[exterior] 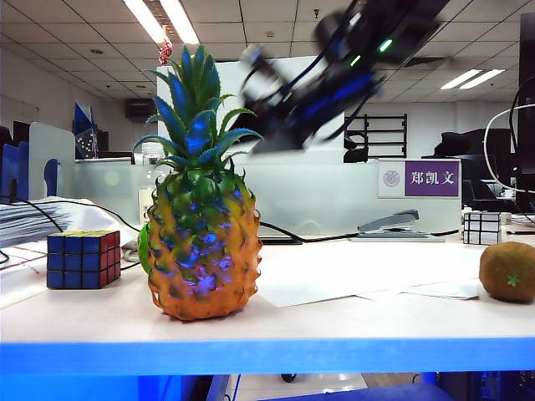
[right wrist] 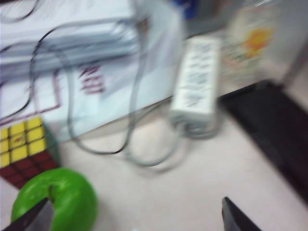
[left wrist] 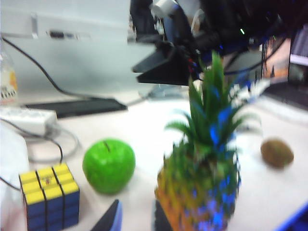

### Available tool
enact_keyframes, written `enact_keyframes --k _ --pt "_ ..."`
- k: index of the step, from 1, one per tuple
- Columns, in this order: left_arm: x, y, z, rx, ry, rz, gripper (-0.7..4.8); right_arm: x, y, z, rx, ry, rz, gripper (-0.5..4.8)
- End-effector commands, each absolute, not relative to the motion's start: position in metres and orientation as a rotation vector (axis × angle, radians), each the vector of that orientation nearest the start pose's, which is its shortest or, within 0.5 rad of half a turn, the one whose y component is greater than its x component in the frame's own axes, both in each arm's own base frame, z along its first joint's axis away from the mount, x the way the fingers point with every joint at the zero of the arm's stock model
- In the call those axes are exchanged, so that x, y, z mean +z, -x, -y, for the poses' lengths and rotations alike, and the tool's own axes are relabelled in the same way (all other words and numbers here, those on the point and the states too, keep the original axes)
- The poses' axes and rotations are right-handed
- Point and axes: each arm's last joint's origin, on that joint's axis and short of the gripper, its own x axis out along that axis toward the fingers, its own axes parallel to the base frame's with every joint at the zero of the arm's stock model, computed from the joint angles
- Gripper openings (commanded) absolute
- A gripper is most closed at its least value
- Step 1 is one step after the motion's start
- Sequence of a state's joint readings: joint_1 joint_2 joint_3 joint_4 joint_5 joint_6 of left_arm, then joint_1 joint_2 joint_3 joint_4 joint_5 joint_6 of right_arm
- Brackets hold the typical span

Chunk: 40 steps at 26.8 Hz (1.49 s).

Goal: Arrange all the fruits from large to small from left to right in a row.

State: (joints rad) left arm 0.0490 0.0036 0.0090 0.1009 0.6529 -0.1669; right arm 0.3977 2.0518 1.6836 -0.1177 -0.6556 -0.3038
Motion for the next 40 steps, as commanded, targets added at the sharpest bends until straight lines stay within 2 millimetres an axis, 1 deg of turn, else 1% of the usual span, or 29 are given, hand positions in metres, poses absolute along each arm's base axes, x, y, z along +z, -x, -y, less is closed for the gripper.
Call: enact_keyframes --k 1,2,3,4,5,6,7,8,9,10,11,12,13,14,15,16,17,18,19,20,21,23,25,27,29,32,35,38,40 --pt "0.187 -0.091 0.011 -0.534 0.216 0.140 0.89 0.302 -0.422 -0.175 1.102 0.099 -0.303 4.79" --pt "0.193 -0.090 0.010 -0.519 0.210 0.174 0.88 0.318 -0.415 -0.167 1.136 0.066 -0.292 4.79" --pt "0.196 -0.089 0.010 -0.514 0.206 0.179 0.88 0.324 -0.412 -0.162 1.143 0.062 -0.287 4.79" --pt "0.203 -0.089 0.010 -0.514 0.203 0.180 0.84 0.339 -0.402 -0.156 1.159 0.059 -0.276 4.41" --pt "0.207 -0.091 0.010 -0.512 0.199 0.175 0.84 0.346 -0.398 -0.152 1.161 0.056 -0.273 3.93" --pt "0.215 -0.095 0.010 -0.509 0.187 0.159 0.84 0.359 -0.387 -0.148 1.166 0.062 -0.274 2.38" --pt "0.220 -0.098 0.010 -0.510 0.179 0.150 0.84 0.366 -0.380 -0.146 1.166 0.066 -0.274 1.43" --pt "0.235 -0.107 0.010 -0.524 0.141 0.131 0.84 0.376 -0.370 -0.142 1.169 0.076 -0.274 0.40" --pt "0.243 -0.114 0.010 -0.535 0.118 0.117 0.84 0.382 -0.363 -0.140 1.171 0.089 -0.274 -0.03" --pt "0.257 -0.127 0.010 -0.554 0.077 0.091 0.84 0.390 -0.352 -0.137 1.174 0.108 -0.273 -0.07" --pt "0.265 -0.138 0.010 -0.574 0.053 0.070 0.85 0.395 -0.345 -0.135 1.175 0.115 -0.279 -0.07" --pt "0.274 -0.157 0.010 -0.614 0.025 0.030 0.87 0.401 -0.334 -0.131 1.176 0.122 -0.298 -0.07" --pt "0.279 -0.170 0.010 -0.645 0.017 0.003 0.90 0.405 -0.326 -0.129 1.180 0.130 -0.311 -0.07" --pt "0.284 -0.193 0.010 -0.687 0.014 -0.048 0.91 0.412 -0.310 -0.123 1.187 0.155 -0.331 -0.08" --pt "0.284 -0.211 0.009 -0.702 0.022 -0.092 1.20 0.417 -0.297 -0.120 1.186 0.181 -0.346 -0.08" --pt "0.284 -0.225 0.009 -0.714 0.028 -0.134 1.79 0.423 -0.285 -0.116 1.177 0.204 -0.351 -0.08" --pt "0.283 -0.240 0.008 -0.726 0.038 -0.187 2.54 0.431 -0.272 -0.111 1.162 0.230 -0.346 -0.08" --pt "0.282 -0.251 0.008 -0.744 0.050 -0.228 2.99 0.438 -0.261 -0.107 1.153 0.240 -0.334 -0.08" --pt "0.279 -0.263 0.009 -0.777 0.060 -0.278 3.22 0.446 -0.247 -0.102 1.141 0.248 -0.315 -0.08" --pt "0.276 -0.272 0.010 -0.823 0.054 -0.309 3.23 0.452 -0.238 -0.099 1.140 0.251 -0.304 -0.08" --pt "0.273 -0.280 0.014 -0.869 0.020 -0.340 3.37 0.457 -0.226 -0.095 1.139 0.254 -0.296 -0.08" --pt "0.267 -0.287 0.020 -0.897 -0.130 -0.366 4.31 0.463 -0.210 -0.090 1.138 0.253 -0.301 -0.08" --pt "0.260 -0.289 0.024 -0.898 -0.284 -0.353 4.66 0.463 -0.198 -0.086 1.141 0.244 -0.339 -0.08" --pt "0.252 -0.292 0.031 -0.873 -0.426 -0.371 4.69 0.462 -0.189 -0.083 1.149 0.231 -0.386 -0.08" --pt "0.244 -0.297 0.031 -0.818 -0.528 -0.407 4.79 0.462 -0.179 -0.080 1.157 0.223 -0.411 -0.08" --pt "0.228 -0.305 0.040 -0.872 -0.542 -0.420 4.79 0.466 -0.167 -0.077 1.159 0.225 -0.396 -0.08" --pt "0.213 -0.312 0.053 -0.947 -0.552 -0.410 4.79 0.474 -0.151 -0.071 1.154 0.233 -0.352 -0.08" --pt "0.203 -0.319 0.062 -0.975 -0.555 -0.389 4.79 0.477 -0.141 -0.068 1.148 0.239 -0.332 -0.08" --pt "0.200 -0.323 0.064 -0.975 -0.564 -0.364 4.79 0.478 -0.138 -0.067 1.148 0.240 -0.329 -0.08"
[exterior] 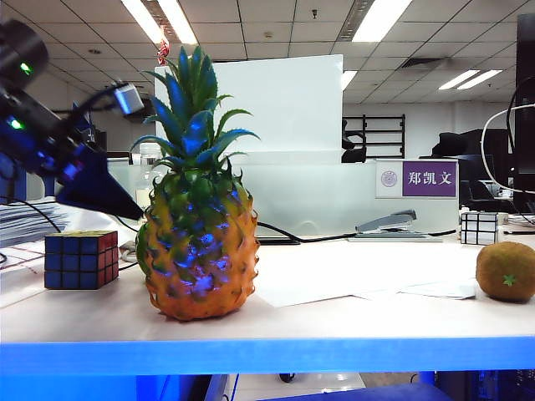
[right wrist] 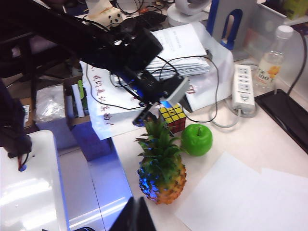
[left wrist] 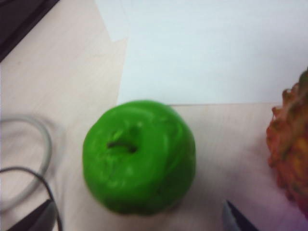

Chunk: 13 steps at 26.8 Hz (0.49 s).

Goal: Arrange all the fruits from large to small from left to right in a row.

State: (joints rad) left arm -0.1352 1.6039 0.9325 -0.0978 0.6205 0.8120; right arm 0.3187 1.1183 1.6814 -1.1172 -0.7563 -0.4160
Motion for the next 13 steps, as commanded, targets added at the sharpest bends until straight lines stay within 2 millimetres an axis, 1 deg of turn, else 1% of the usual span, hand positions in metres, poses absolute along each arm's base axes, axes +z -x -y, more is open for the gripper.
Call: enact_keyframes --k 1,3,6,13 --pt "0.200 -0.325 0.066 -0.974 -0.570 -0.344 4.79 0.478 -0.138 -0.067 1.148 0.240 -0.330 -0.08" --pt "0.197 -0.329 0.067 -0.966 -0.579 -0.319 4.79 0.478 -0.138 -0.067 1.148 0.240 -0.328 -0.08" --pt "0.190 -0.332 0.068 -0.965 -0.578 -0.337 4.79 0.478 -0.138 -0.067 1.147 0.241 -0.327 -0.08" --pt "0.168 -0.342 0.075 -0.981 -0.562 -0.342 4.79 0.477 -0.145 -0.069 1.139 0.226 -0.332 -0.08"
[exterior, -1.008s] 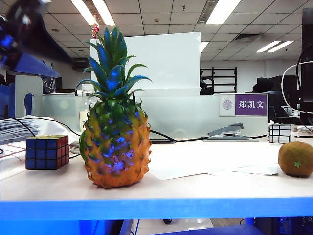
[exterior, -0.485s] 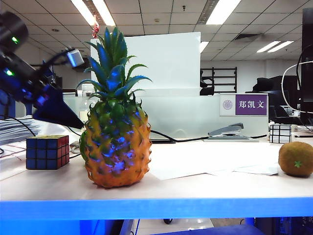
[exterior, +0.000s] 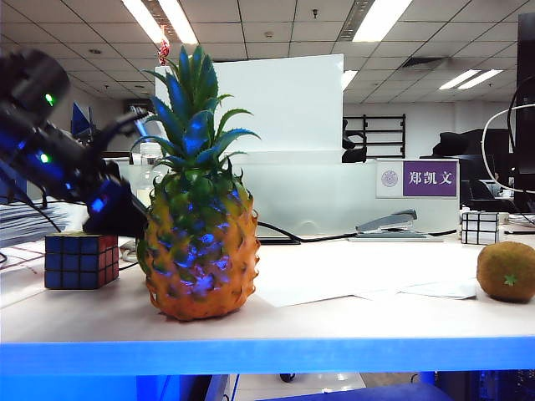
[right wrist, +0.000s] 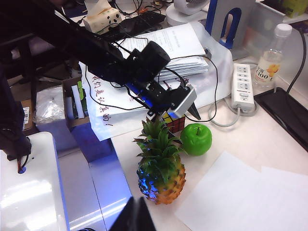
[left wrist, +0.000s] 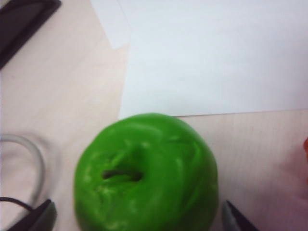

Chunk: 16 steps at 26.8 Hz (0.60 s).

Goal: Arrange all the fruits from large to small from left to right in a row.

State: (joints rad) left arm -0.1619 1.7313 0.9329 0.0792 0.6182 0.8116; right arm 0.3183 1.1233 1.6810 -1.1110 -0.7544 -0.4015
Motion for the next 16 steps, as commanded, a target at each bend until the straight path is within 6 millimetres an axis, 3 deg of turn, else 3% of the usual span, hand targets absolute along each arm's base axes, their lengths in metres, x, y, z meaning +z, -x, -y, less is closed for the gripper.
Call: enact_keyframes --k 1,16 --pt "0.165 -0.344 0.075 -0.966 -0.570 -0.339 4.79 0.477 -0.145 -0.069 1.135 0.226 -0.335 -0.08" --pt "0.147 -0.361 0.087 -0.971 -0.514 -0.350 4.79 0.479 -0.148 -0.069 1.106 0.238 -0.316 -0.08"
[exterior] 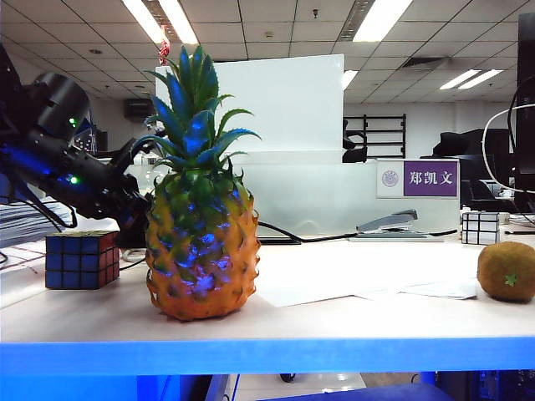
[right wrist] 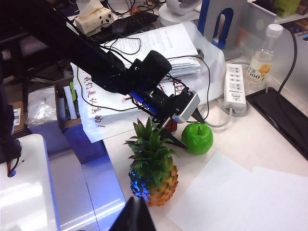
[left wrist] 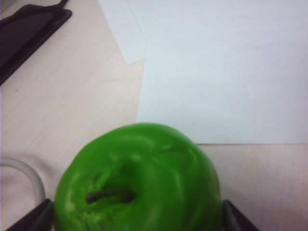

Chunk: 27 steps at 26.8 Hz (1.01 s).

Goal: Arrange all the fruits from large to small from left to right in a row.

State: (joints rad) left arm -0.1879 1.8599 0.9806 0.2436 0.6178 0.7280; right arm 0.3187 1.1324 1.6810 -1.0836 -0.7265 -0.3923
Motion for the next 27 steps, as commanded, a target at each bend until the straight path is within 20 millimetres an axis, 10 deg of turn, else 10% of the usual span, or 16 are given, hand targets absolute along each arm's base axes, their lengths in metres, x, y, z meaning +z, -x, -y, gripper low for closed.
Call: enact_keyframes --k 1,6,9,12,19,27 --pt "0.146 -0.361 0.087 -0.971 -0.514 -0.356 4.79 0.479 -0.148 -0.069 1.094 0.243 -0.318 -0.08" --pt "0.144 -0.360 0.087 -0.976 -0.509 -0.374 3.82 0.478 -0.148 -0.069 1.076 0.250 -0.321 -0.08" --pt "0.144 -0.361 0.087 -0.975 -0.510 -0.372 1.06 0.478 -0.148 -0.069 1.076 0.249 -0.322 -0.08" --pt "0.144 -0.361 0.087 -0.973 -0.512 -0.366 -0.07 0.479 -0.148 -0.069 1.076 0.249 -0.321 -0.08" --pt "0.165 -0.370 0.082 -0.764 -0.604 -0.362 -0.06 0.479 -0.148 -0.069 1.076 0.250 -0.320 -0.08" --pt "0.272 -0.376 0.087 -0.808 -0.441 -0.112 -0.06 0.480 -0.143 -0.067 1.074 0.253 -0.308 -0.08"
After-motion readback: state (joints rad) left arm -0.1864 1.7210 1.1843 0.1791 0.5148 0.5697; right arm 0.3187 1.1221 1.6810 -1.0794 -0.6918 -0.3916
